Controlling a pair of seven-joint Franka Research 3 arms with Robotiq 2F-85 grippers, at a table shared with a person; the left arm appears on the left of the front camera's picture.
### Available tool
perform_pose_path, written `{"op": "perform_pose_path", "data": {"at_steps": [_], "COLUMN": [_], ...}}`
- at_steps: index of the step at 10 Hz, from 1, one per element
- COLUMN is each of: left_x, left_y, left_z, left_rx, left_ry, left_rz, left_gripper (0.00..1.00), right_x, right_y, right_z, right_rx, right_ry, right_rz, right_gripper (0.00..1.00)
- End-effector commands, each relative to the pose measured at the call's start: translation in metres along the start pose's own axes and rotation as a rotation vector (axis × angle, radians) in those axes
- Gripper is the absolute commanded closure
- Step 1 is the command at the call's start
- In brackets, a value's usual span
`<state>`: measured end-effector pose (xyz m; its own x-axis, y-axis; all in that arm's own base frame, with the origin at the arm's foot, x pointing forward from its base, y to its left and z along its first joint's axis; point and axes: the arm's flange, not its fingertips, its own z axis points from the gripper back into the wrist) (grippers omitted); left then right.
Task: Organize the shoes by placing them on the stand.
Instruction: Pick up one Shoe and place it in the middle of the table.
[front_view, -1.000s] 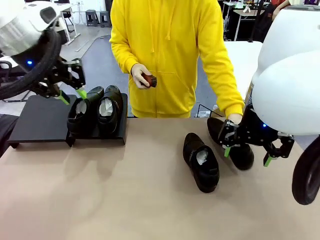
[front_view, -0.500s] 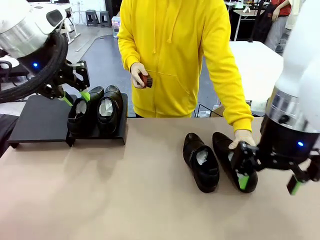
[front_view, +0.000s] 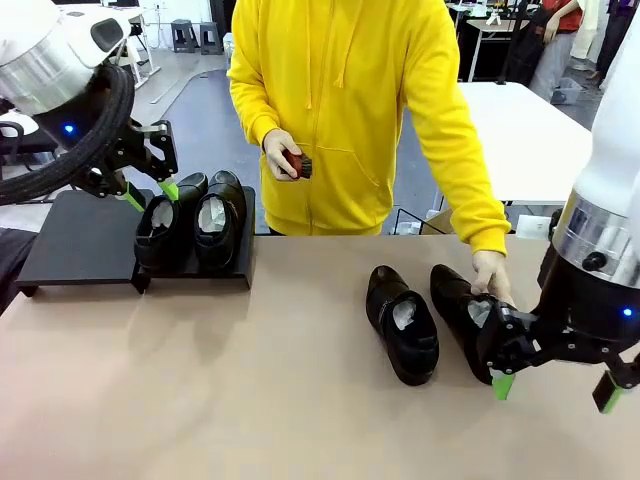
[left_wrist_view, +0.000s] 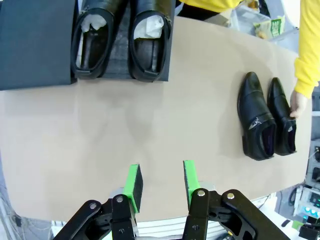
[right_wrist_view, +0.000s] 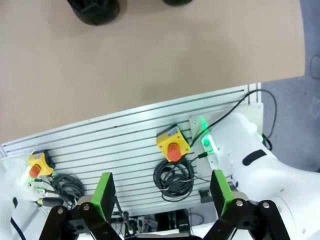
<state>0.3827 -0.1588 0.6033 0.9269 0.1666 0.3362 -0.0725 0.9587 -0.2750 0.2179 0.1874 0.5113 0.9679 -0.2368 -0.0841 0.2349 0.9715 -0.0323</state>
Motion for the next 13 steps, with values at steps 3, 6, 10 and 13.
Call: {"op": "perform_pose_path", "data": {"at_steps": [3, 6, 10, 13], "left_x": [0.002, 0.002, 0.002, 0.002], "left_y": [0.000, 0.000, 0.000, 0.000], "left_z": [0.000, 0.000, 0.000, 0.000], "left_rx": [-0.017, -0.017, -0.017, -0.017], "left_ry": [-0.004, -0.004, -0.004, -0.004], "left_rz": [-0.003, -0.003, -0.003, -0.003], "left_gripper": [0.54, 0.54, 0.54, 0.54], "right_x": [0.054, 0.128, 0.202, 0.216], "right_y": [0.044, 0.070, 0.075, 0.075], "right_z": [0.016, -0.004, -0.059, -0.077], "right_rx": [-0.155, -0.158, 0.003, 0.000], "right_ry": [-0.116, -0.092, -0.066, -0.103], "right_rz": [0.085, 0.170, 0.295, 0.315], "right_gripper": [0.00, 0.00, 0.00, 0.23]}}
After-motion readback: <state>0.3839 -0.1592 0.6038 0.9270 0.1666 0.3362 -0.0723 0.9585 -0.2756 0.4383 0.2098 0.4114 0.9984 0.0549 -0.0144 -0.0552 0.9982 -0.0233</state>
